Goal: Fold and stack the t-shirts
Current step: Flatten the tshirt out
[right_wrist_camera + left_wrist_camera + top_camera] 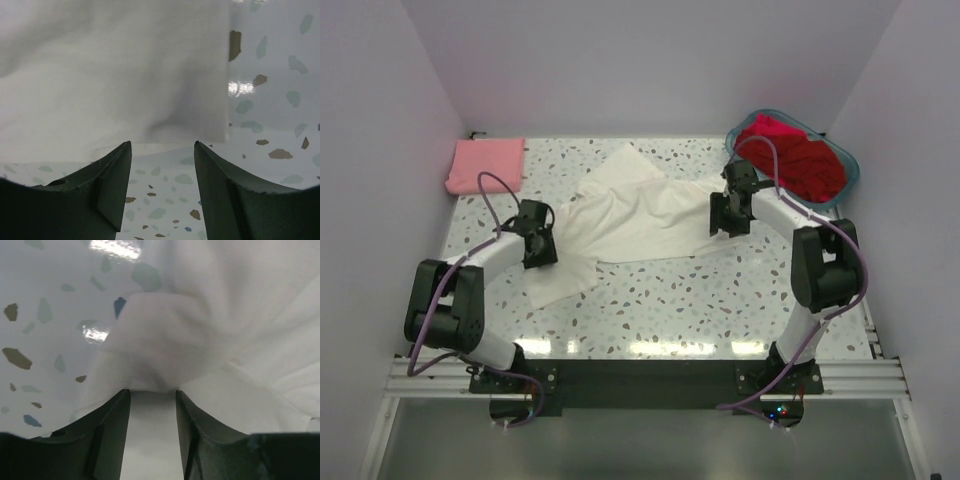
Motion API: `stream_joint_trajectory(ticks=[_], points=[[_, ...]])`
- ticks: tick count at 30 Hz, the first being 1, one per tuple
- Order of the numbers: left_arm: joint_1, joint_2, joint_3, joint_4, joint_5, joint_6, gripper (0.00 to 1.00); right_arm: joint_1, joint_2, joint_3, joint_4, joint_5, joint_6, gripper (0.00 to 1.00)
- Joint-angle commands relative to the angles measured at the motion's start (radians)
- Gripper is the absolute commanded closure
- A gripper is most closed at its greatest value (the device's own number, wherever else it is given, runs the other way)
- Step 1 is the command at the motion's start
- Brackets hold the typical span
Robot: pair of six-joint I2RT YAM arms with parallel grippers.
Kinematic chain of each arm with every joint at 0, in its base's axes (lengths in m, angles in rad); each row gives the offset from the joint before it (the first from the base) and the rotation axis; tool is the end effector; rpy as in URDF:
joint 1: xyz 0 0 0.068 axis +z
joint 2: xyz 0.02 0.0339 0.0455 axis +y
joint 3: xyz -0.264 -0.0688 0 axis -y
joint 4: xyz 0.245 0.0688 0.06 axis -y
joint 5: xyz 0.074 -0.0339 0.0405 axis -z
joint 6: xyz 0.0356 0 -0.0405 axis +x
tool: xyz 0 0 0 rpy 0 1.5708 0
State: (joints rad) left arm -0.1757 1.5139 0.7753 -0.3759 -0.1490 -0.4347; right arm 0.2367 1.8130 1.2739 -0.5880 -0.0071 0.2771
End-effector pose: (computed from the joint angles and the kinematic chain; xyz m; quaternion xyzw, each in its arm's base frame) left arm 0.2714 -0.0428 0.1585 -0.1421 0.9611 0.0014 0.2369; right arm 0.3610 0.0873 0.1965 0.0189 0.9753 0.0593 0.2119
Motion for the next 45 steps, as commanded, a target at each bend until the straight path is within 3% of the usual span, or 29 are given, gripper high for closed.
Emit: stream_joint_trajectory(ticks=[1, 7, 10, 16, 25, 45], points=[[0.031, -0.020, 0.057, -0.046, -0.071, 0.007, 0.52, -0.042, -0.073, -0.040, 0.031, 0.073, 0.030, 0.43], [0.021, -0.109, 0.079, -0.027, 0.000, -0.021, 0.36, -0.046, -0.084, -0.071, 0.042, 0.068, 0.042, 0.44], [0.021, -0.161, 0.065, -0.057, -0.020, -0.024, 0.33, -0.048, -0.103, -0.120, 0.054, 0.088, 0.050, 0.44], [0.021, -0.267, 0.006, -0.086, -0.076, -0.038, 0.33, -0.060, -0.132, -0.160, 0.106, 0.154, 0.082, 0.50], [0.019, -0.323, -0.059, -0.084, -0.072, -0.059, 0.32, -0.096, -0.095, -0.180, 0.185, 0.136, 0.152, 0.60], [0.021, -0.357, -0.074, -0.089, -0.058, -0.061, 0.32, -0.132, -0.126, -0.252, 0.204, 0.154, 0.160, 0.65]])
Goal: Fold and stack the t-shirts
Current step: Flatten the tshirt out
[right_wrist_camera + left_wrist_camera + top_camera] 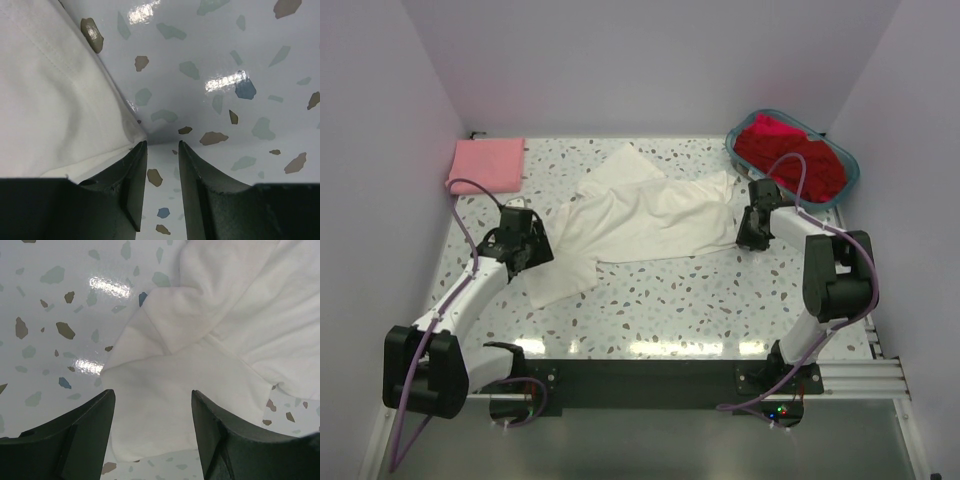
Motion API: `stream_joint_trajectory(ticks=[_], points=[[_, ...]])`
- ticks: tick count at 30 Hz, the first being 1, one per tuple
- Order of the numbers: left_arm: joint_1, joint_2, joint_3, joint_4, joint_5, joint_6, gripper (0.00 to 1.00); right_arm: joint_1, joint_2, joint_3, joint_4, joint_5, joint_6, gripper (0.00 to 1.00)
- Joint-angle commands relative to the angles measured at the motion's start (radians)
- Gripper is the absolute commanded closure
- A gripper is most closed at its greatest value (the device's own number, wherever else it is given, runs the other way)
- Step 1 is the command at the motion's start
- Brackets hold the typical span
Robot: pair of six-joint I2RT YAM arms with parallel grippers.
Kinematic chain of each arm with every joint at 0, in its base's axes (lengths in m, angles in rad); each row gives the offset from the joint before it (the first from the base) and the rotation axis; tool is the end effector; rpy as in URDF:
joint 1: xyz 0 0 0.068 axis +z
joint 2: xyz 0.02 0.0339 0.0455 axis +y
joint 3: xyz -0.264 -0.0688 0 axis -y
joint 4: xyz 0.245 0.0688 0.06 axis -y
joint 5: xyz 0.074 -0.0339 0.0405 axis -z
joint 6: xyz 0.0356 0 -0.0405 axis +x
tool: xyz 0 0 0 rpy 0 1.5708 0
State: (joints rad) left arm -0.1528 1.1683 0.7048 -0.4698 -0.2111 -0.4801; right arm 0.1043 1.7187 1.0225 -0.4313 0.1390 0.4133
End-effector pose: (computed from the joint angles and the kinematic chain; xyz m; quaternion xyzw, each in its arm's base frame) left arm 0.2258 -0.0272 0.2131 -0.1864 0.9263 -0.0019 0.3273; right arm 0.3309 0.0297 0.1648 0.1648 0.9592 -0.0094 0.2293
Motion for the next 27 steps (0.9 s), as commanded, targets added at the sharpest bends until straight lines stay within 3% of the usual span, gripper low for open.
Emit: stream_joint_trajectory(ticks=[1, 18, 27], points=[[-0.004, -0.013, -0.005, 0.003, 0.001, -0.015, 0.32, 0.000, -0.027, 0.001, 0.057, 0.004, 0.027, 0.65], [-0.002, -0.018, -0.021, 0.007, 0.007, -0.014, 0.32, 0.000, 0.015, 0.044, 0.068, -0.081, 0.050, 0.64], [-0.002, -0.018, -0.027, 0.008, 0.010, -0.012, 0.32, 0.001, 0.061, 0.054, 0.072, -0.030, 0.048, 0.53]])
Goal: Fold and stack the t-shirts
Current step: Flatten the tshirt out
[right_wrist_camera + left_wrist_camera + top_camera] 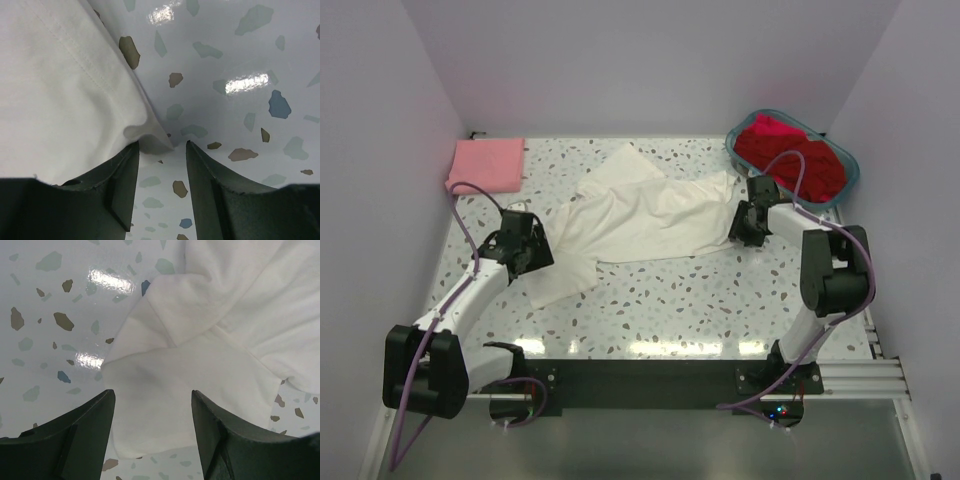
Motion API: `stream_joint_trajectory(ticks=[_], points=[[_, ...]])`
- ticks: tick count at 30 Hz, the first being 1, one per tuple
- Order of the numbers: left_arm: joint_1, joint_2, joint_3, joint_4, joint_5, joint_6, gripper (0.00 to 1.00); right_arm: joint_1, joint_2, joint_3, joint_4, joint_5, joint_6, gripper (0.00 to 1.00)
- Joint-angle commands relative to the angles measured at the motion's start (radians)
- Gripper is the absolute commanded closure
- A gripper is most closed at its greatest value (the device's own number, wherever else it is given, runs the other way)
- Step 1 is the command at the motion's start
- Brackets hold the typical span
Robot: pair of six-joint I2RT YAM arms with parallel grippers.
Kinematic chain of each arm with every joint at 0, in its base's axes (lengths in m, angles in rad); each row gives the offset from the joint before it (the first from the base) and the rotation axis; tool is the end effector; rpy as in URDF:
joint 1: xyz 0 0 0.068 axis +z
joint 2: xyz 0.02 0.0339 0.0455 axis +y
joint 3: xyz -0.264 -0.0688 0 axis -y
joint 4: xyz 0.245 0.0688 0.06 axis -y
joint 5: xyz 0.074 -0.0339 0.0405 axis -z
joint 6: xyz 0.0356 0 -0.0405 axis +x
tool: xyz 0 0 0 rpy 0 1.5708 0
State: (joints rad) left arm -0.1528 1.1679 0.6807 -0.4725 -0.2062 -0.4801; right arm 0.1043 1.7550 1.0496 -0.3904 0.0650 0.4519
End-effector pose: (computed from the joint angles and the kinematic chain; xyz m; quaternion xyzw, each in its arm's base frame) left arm 0.2220 -0.0268 0.2055 -0.1851 0.9309 0.0002 0.3149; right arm 0.3422 0.0335 0.1625 0.1755 0.9555 0.0342 0.2348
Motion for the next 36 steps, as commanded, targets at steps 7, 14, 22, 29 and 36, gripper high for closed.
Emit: stream_joint_trajectory(ticks=[7, 14, 22, 29, 36], points=[[-0.002, -0.025, -0.004, 0.005, -0.004, -0.011, 0.32, 0.027, 0.069, 0.043, -0.019, 0.104, -0.027, 0.54], [-0.002, -0.030, -0.003, -0.002, -0.009, -0.009, 0.32, 0.069, 0.060, 0.012, -0.108, 0.116, -0.030, 0.62], [-0.002, -0.030, -0.006, -0.006, -0.002, -0.012, 0.32, 0.078, 0.046, -0.042, -0.137, 0.088, -0.019, 0.89], [-0.001, -0.024, -0.001, -0.051, -0.061, -0.049, 0.30, 0.078, 0.017, -0.040, -0.131, 0.079, -0.042, 1.00], [-0.001, 0.009, -0.009, -0.164, -0.150, -0.146, 0.27, 0.094, -0.014, -0.002, -0.130, 0.085, -0.085, 1.00]])
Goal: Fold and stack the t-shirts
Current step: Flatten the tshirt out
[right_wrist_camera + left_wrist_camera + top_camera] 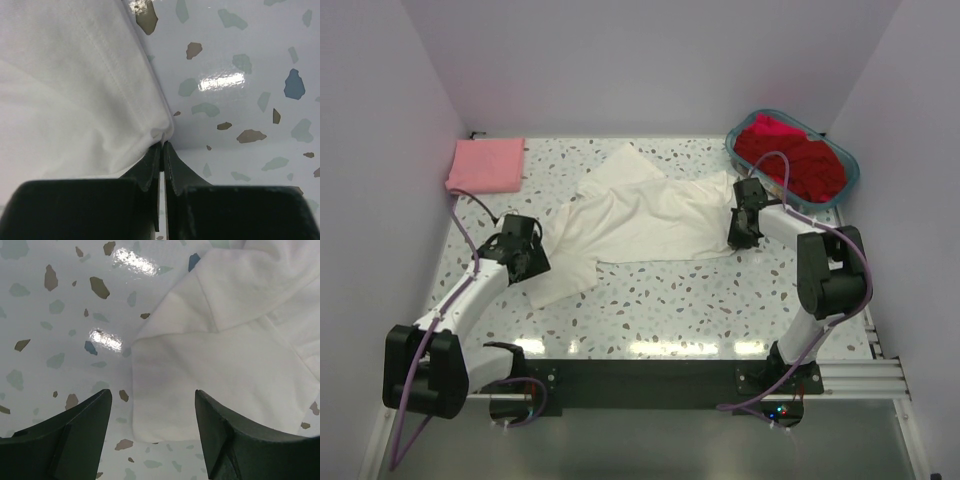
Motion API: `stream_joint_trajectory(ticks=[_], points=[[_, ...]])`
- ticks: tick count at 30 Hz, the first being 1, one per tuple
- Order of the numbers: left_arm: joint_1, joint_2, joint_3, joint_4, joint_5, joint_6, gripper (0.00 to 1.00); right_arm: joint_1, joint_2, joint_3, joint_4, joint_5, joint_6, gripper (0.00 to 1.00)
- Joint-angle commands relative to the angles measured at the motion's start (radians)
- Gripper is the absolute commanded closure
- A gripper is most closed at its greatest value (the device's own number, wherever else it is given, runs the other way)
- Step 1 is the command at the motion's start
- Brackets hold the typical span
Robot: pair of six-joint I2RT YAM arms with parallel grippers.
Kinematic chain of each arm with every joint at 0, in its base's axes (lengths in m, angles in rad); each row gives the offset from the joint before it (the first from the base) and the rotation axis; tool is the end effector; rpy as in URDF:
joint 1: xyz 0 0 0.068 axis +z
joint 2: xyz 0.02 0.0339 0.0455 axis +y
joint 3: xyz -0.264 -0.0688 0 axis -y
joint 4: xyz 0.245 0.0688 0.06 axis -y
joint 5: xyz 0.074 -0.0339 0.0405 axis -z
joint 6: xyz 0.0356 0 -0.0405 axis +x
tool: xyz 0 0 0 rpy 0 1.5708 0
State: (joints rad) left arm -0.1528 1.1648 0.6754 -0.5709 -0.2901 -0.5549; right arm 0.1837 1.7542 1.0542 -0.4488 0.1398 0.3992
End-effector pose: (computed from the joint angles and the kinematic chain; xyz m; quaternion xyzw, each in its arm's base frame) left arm 0.2121 -0.0224 0.1995 -0.2270 0.9309 0.0446 0.2828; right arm 0.3341 0.0570 0.1615 0.1194 0.9682 -0.0054 0.2197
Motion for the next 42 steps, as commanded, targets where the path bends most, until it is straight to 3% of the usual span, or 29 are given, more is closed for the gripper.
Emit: stream_joint_trajectory(ticks=[1, 6, 24, 27, 30, 31, 36, 40, 42], points=[[-0.002, 0.012, -0.010, -0.076, -0.063, -0.092, 0.27, 0.017, -0.012, -0.010, -0.062, -0.006, -0.031, 1.00], [-0.002, 0.038, -0.050, -0.061, -0.035, -0.137, 0.28, 0.030, -0.010, -0.043, -0.010, -0.054, -0.016, 1.00], [-0.002, 0.156, -0.135, 0.028, 0.003, -0.217, 0.53, 0.034, -0.068, -0.089, 0.039, -0.098, -0.005, 1.00], [-0.001, 0.156, -0.135, 0.028, -0.003, -0.217, 0.68, 0.034, -0.073, -0.100, 0.051, -0.094, 0.003, 1.00], [-0.001, 0.148, -0.129, 0.034, 0.000, -0.217, 0.88, 0.034, -0.078, -0.111, 0.059, -0.104, 0.010, 1.00], [-0.001, 0.145, -0.125, 0.036, 0.008, -0.217, 1.00, 0.033, -0.079, -0.111, 0.059, -0.106, 0.012, 1.00], [0.005, 0.151, 0.024, 0.026, -0.018, -0.174, 1.00, 0.033, -0.116, -0.044, 0.027, -0.091, 0.024, 1.00], [0.027, 0.229, 0.295, 0.017, -0.062, -0.102, 1.00, 0.026, -0.104, 0.157, -0.066, -0.060, 0.018, 1.00], [0.041, 0.300, 0.516, -0.003, -0.095, -0.073, 1.00, 0.020, -0.084, 0.315, -0.111, -0.045, 0.009, 1.00]])
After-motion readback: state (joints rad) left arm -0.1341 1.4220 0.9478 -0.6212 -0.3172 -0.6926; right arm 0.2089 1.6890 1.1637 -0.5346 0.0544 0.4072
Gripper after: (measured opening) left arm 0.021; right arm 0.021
